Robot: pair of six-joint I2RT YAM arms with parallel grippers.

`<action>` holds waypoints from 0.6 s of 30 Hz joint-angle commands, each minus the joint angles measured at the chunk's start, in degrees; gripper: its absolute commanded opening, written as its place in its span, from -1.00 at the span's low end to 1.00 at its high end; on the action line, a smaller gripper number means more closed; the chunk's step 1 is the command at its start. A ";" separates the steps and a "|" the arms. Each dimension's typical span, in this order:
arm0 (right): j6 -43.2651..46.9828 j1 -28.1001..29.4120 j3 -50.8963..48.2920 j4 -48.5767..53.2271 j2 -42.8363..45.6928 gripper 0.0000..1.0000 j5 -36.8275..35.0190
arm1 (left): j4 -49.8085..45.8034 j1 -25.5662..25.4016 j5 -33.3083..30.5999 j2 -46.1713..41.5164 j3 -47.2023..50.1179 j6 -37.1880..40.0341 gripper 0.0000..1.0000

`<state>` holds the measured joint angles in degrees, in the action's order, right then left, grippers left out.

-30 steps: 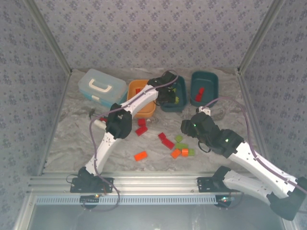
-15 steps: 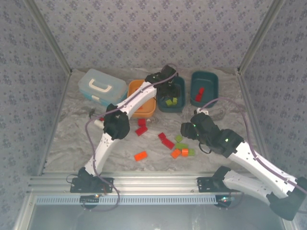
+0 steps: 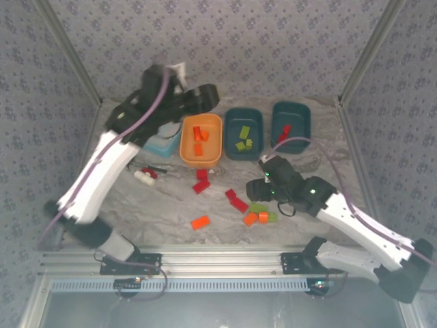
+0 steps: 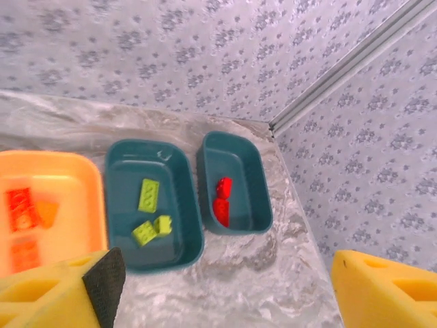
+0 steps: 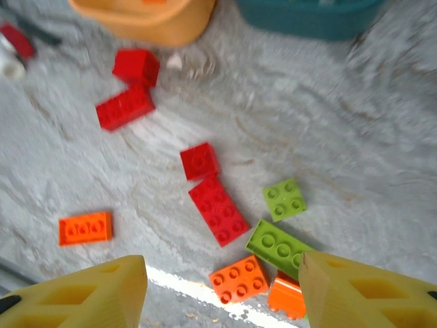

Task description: Sort the legos into containers by color

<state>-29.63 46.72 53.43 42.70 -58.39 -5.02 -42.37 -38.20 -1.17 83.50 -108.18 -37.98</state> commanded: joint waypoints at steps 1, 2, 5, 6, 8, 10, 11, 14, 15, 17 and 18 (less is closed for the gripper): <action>3.58 1.82 0.87 -1.88 -6.81 0.27 5.17 | 2.45 0.11 -0.42 -9.90 17.56 -3.03 0.74; 4.20 2.24 1.30 -2.24 -9.08 0.28 5.88 | 2.87 0.26 -0.63 -14.06 22.78 -3.96 0.77; 6.61 3.72 3.98 -1.50 -17.38 0.29 6.53 | 3.17 0.58 -0.50 -26.87 38.56 -7.60 0.84; 7.12 4.17 5.02 -0.87 -20.15 0.30 5.82 | 2.71 0.63 -0.49 -31.15 42.89 -8.68 0.87; 7.99 4.80 6.81 -1.18 -23.66 0.32 4.98 | 0.43 0.66 -1.50 -38.51 49.03 -10.60 0.91; 8.43 5.60 8.49 -3.27 -26.12 0.41 4.49 | -2.25 0.74 -3.13 -45.56 53.82 -12.86 0.92; 8.52 5.94 9.36 -4.45 -27.26 0.44 4.78 | -3.22 0.73 -3.77 -48.32 55.49 -13.83 0.92; 8.07 6.85 14.22 -4.78 -33.42 0.50 3.11 | -6.58 0.68 -6.91 -55.56 59.67 -17.19 0.93; 7.58 6.26 14.42 -4.89 -35.48 0.51 3.31 | -7.02 0.71 -7.55 -57.23 60.48 -17.80 0.92; 7.03 5.16 16.68 -6.49 -37.85 0.53 3.91 | -7.46 0.68 -8.42 -58.99 60.81 -18.05 0.93; 7.43 5.12 17.40 -7.44 -38.82 0.56 3.96 | -7.73 0.69 -8.91 -59.31 60.58 -17.99 0.93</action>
<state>-22.83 52.71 68.73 36.69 -94.87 -0.78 -48.64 -37.87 -7.05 24.56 -48.31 -53.56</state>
